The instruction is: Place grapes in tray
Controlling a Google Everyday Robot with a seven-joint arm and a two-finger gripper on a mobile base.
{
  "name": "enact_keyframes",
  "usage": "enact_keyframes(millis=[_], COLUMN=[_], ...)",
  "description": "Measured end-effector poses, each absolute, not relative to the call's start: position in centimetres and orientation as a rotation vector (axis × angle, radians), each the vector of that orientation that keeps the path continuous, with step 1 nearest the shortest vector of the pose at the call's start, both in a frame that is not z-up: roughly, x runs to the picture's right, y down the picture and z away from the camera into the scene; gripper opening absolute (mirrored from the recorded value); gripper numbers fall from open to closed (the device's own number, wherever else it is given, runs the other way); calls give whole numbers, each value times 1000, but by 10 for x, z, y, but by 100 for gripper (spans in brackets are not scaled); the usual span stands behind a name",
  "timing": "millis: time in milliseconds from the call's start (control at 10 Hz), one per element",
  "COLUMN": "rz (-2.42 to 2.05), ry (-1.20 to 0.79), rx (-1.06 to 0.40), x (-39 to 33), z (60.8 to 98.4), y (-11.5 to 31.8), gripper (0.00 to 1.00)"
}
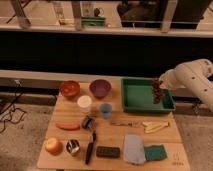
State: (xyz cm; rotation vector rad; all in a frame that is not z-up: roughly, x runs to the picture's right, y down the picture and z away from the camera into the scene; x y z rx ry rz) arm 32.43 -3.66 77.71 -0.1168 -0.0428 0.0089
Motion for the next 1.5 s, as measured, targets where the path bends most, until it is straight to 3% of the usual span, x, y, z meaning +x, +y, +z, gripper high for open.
enact_keyframes(millis=[700, 800, 1000, 1500], rz=[32, 34, 36, 32], ry=[-53, -56, -53, -53], rx=[-151, -151, -151, -151], x=[314, 312, 315, 313], z=[803, 803, 802, 803], y=[-42, -42, -42, -42], gripper=[0, 4, 19, 72])
